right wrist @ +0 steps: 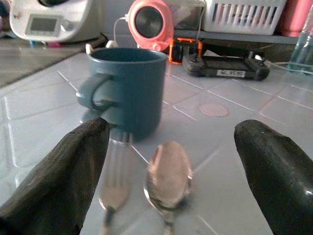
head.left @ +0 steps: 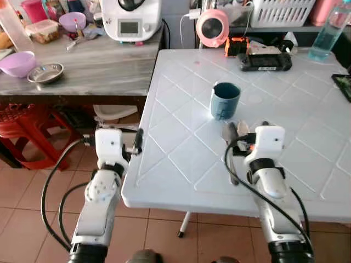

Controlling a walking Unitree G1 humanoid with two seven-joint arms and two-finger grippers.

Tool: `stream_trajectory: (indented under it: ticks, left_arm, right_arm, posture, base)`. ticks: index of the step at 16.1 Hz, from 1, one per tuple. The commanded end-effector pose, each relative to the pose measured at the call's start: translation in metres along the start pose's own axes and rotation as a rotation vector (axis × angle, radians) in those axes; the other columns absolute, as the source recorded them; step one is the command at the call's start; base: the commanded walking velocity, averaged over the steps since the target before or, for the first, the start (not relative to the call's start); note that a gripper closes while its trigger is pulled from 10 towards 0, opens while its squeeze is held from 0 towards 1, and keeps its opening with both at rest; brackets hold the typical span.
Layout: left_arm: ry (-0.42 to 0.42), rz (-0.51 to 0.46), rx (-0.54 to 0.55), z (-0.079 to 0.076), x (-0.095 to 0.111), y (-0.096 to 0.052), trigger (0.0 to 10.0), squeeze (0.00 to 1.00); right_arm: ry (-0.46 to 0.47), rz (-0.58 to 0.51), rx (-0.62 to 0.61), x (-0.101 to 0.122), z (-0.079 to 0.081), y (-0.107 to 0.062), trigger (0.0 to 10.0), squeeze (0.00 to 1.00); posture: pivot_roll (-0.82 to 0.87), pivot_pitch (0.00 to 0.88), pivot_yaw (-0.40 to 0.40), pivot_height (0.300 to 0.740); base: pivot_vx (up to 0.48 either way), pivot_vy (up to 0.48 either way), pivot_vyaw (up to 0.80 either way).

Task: Setting the table

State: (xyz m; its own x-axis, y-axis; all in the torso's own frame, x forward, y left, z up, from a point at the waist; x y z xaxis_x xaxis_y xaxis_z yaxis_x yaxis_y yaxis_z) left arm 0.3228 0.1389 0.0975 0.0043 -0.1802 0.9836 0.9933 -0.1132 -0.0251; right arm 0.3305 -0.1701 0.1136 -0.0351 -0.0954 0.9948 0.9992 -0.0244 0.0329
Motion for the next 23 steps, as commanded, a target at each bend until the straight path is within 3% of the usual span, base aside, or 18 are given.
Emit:
stream_trajectory:
  ticks: [1,6,16,20,22,23]
  left_arm:
    - [0.029,0.006,0.014,0.01,-0.002,-0.004,10.0,0.0]
    - [0.046,0.035,-0.006,0.014,-0.01,-0.011,10.0,0.0]
    - [0.04,0.056,-0.025,0.01,-0.013,-0.017,10.0,0.0]
    - [0.04,0.066,-0.026,0.011,-0.014,-0.02,10.0,0.0]
    - [0.041,0.069,-0.03,0.01,-0.014,-0.021,10.0,0.0]
    - [0.041,0.07,-0.032,0.01,-0.014,-0.021,10.0,0.0]
  right_arm:
    - [0.024,0.022,0.015,-0.003,0.007,0.004,10.0,0.0]
    - [0.113,0.228,0.04,-0.043,0.019,0.003,10.0,0.0]
    - [0.107,0.29,0.08,-0.048,0.032,0.02,10.0,0.0]
    - [0.123,0.329,0.056,-0.053,0.023,0.029,10.0,0.0]
    - [0.118,0.33,0.083,-0.05,0.026,0.035,9.8,0.0]
    - [0.115,0.326,0.095,-0.048,0.03,0.038,9.1,0.0]
  posture:
    - [-0.01,0.0,0.051,0.74]
    - [0.0,0.0,0.048,0.74]
    - [0.01,0.016,0.043,0.74]
    - [0.02,0.032,0.047,0.74]
    - [0.02,0.036,0.048,0.74]
    - [0.02,0.037,0.049,0.74]
  base:
    - [0.0,0.0,0.0]
    - [0.0,0.0,0.0]
    - [0.0,0.0,0.0]
    - [0.0,0.0,0.0]
    - [0.0,0.0,0.0]
    - [0.0,0.0,0.0]
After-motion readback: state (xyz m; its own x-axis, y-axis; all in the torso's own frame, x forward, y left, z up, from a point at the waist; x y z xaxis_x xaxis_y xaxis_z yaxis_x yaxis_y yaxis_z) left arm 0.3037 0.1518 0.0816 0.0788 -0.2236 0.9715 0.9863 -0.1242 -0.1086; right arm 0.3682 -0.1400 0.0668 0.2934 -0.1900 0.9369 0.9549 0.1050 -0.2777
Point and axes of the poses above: a point about 5 cm out from each wrist's last joint towards the gripper, its own y axis pointing out of the wrist towards the gripper, its own x axis along the axis of the wrist's last joint, z = x × y, the point moved 5 cm from there along y, pointing out of the wrist towards the gripper, and after that the axes turned 10 degrees about y, right-handed, at the moved point
